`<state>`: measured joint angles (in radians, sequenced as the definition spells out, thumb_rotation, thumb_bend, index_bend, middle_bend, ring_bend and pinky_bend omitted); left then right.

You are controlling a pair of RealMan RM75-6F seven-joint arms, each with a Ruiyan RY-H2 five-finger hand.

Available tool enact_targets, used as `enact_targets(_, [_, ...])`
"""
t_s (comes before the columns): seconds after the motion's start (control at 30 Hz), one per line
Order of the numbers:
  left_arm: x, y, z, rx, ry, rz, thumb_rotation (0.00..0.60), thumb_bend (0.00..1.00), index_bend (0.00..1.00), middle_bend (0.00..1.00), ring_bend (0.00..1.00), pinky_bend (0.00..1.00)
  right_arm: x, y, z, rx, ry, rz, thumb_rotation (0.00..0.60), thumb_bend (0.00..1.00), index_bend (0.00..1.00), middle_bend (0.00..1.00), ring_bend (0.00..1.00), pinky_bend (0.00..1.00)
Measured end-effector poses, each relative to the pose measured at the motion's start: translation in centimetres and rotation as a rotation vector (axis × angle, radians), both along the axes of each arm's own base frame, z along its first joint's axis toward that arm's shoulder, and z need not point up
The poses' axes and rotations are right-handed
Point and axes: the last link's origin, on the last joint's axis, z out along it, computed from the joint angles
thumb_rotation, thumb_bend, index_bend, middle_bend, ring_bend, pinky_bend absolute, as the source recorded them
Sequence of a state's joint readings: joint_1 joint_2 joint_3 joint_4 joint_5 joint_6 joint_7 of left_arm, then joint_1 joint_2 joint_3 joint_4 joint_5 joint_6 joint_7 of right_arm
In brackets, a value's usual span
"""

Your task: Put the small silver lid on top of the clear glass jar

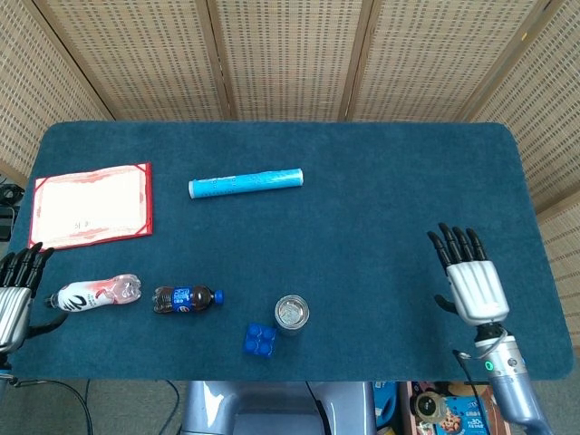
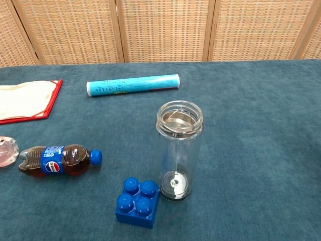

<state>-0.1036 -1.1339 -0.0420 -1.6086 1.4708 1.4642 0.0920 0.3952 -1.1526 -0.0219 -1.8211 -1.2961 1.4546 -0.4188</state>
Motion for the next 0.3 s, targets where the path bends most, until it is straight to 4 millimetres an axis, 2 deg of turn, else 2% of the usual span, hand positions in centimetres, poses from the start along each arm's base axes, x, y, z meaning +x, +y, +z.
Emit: enact_targets(0.3, [-0.8,0.0,0.4,0.023,0.006,0.022,0.6,0.15,0.0,0.0,0.0,0.0,-4.9,1.8,0.4,-0.043,-0.037,-0.056,0.6,0.02,0.0,0.0,0.0,0.0])
